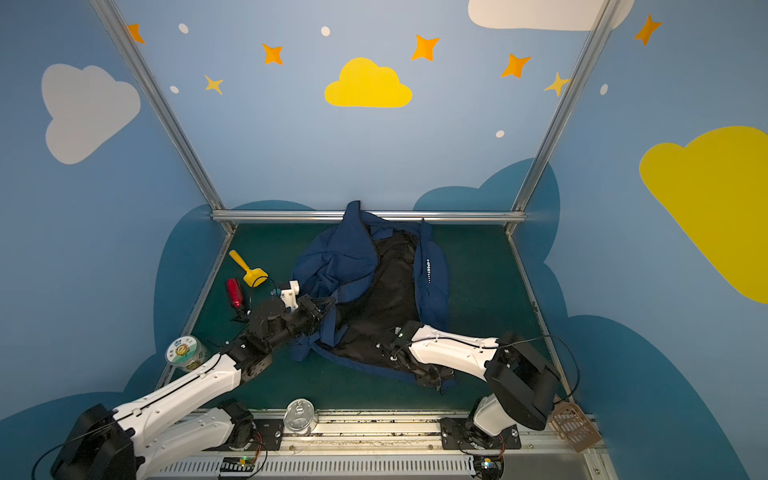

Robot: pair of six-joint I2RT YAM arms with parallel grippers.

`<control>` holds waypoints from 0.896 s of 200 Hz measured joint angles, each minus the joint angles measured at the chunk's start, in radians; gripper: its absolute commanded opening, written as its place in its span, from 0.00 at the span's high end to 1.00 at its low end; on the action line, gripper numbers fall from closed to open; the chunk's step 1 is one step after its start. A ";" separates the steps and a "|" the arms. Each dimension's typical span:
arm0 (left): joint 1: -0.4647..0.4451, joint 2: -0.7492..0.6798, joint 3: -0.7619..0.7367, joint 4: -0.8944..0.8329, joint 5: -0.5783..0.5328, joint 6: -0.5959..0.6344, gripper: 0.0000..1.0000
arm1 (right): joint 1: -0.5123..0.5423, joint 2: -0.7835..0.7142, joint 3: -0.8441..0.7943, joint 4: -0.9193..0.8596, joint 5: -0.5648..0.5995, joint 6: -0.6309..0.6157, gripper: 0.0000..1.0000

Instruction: Zip up the jacket

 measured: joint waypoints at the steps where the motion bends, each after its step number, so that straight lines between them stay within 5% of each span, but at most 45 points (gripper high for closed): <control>1: 0.000 0.000 0.000 0.000 0.000 0.000 0.96 | -0.001 -0.001 -0.001 0.001 -0.001 0.000 0.55; 100: 0.006 -0.002 -0.007 0.000 0.000 0.000 0.96 | -0.092 -0.078 -0.097 0.117 -0.157 -0.018 0.68; 142: 0.006 -0.003 -0.008 0.001 0.000 -0.001 0.96 | -0.102 -0.083 -0.101 0.138 -0.199 -0.044 1.00; 179: 0.006 -0.002 -0.008 0.003 0.001 0.000 0.97 | -0.115 -0.162 -0.071 0.146 -0.245 -0.076 1.00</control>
